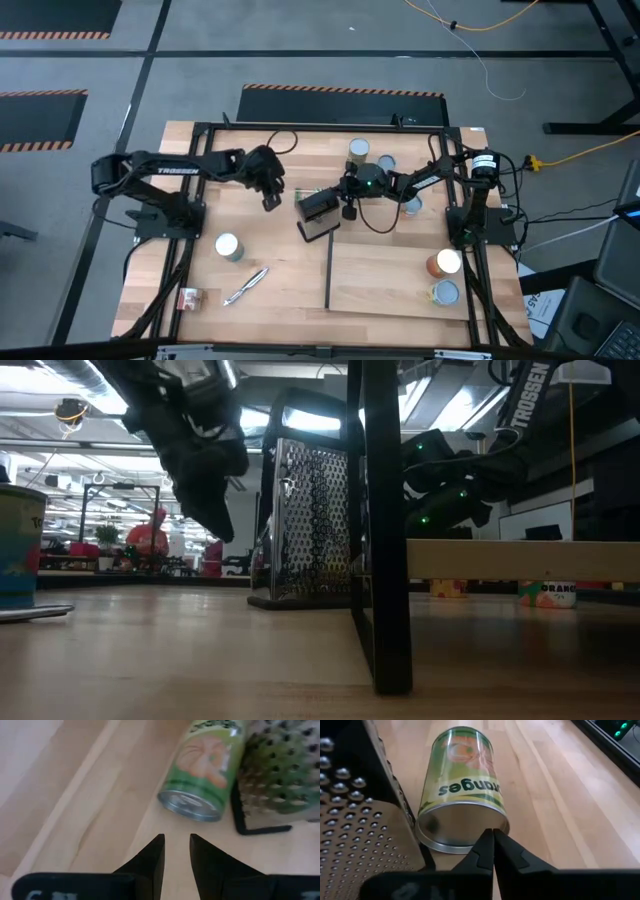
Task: Pick and place cans onto a shelf
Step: Put the large canned oranges on the shelf
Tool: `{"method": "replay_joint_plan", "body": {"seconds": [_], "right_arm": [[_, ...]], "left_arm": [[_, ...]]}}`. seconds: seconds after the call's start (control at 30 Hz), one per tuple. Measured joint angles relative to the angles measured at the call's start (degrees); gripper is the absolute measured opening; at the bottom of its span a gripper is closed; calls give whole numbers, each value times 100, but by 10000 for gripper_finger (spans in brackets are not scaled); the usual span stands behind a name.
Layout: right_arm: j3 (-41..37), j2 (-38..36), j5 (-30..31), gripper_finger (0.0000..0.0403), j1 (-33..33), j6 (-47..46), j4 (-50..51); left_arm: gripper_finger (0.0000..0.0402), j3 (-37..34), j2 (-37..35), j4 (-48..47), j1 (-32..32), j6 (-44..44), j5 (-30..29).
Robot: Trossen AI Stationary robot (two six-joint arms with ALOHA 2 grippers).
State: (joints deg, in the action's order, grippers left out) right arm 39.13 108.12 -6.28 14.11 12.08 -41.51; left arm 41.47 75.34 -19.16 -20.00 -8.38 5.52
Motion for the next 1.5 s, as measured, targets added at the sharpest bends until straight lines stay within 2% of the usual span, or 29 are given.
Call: {"method": "replay_joint_plan", "body": {"seconds": [0.23, 0.43, 0.6, 1.13, 1.23, 1.37, 1.5], "right_arm": [[0, -4, -20, 10, 0, 0, -75], [0, -7, -391, 4, 2, 0, -74], [-3, -7, -646, 11, 0, -14, -221], [5, -13, -1076, 7, 2, -584, -1644], [132, -22, -1112, 4, -2, -585, -1678], [368, -26, -1491, 9, -2, -586, -1639], [618, -26, -1557, 11, 0, -579, -1307]], "left_arm": [[84, -4, 515, 385, -107, -31, 3], [84, -7, 1052, 1014, -19, -191, 18], [84, -7, 1288, 1525, 31, -319, 268], [84, -20, 1400, 1675, 23, -509, 64], [84, -22, 1403, 1764, 50, -566, 43], [84, -22, 1405, 1891, 95, -630, 45], [84, -20, 1479, 1894, 173, -651, -3]]}}
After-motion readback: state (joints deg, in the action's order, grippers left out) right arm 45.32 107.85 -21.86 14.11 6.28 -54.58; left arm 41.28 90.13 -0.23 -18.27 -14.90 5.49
